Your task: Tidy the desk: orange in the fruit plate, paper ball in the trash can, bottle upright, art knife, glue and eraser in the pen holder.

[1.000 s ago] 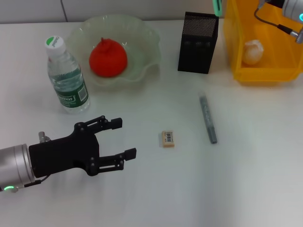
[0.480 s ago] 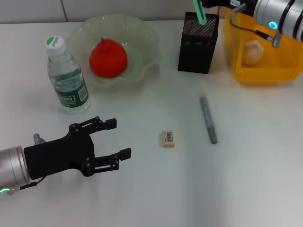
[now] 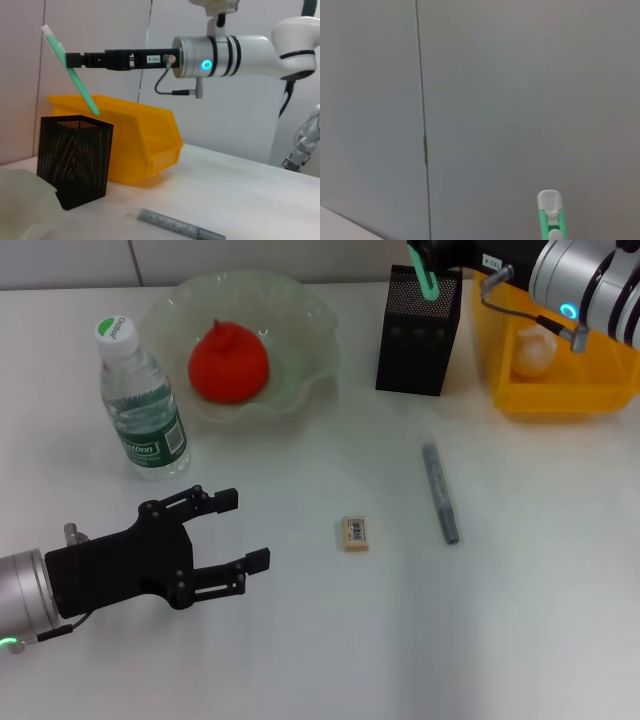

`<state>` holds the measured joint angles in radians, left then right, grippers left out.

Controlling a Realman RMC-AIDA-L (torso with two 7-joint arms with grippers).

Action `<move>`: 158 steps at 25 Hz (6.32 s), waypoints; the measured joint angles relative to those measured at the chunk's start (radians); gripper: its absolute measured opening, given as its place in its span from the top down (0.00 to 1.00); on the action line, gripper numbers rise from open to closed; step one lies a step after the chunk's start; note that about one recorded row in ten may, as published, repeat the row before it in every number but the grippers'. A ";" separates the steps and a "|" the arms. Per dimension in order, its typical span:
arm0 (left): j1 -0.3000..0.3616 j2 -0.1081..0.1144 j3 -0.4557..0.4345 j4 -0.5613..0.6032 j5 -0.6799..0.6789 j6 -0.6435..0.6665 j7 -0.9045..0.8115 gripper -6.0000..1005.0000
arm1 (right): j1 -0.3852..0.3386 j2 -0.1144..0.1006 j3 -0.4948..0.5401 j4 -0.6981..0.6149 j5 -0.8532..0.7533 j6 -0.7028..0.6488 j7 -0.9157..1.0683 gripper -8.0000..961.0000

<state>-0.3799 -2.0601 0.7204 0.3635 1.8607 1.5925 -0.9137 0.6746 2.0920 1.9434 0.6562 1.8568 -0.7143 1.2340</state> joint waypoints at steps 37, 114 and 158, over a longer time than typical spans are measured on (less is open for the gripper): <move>0.012 -0.005 -0.105 -0.052 -0.001 -0.055 -0.084 0.16 | 0.006 0.000 -0.154 -0.029 0.140 0.190 -0.123 0.76; -0.016 0.031 0.103 0.127 0.092 0.064 -0.107 0.16 | 0.206 -0.005 -0.395 0.232 -1.032 -0.597 0.743 0.28; -0.023 0.020 0.100 0.126 0.083 0.048 -0.124 0.16 | 0.217 -0.004 -0.445 0.142 -0.992 -0.498 0.705 0.52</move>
<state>-0.4030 -2.0402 0.8206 0.4894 1.9435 1.6401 -1.0378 0.8920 2.0878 1.4980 0.7982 0.8645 -1.2119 1.9389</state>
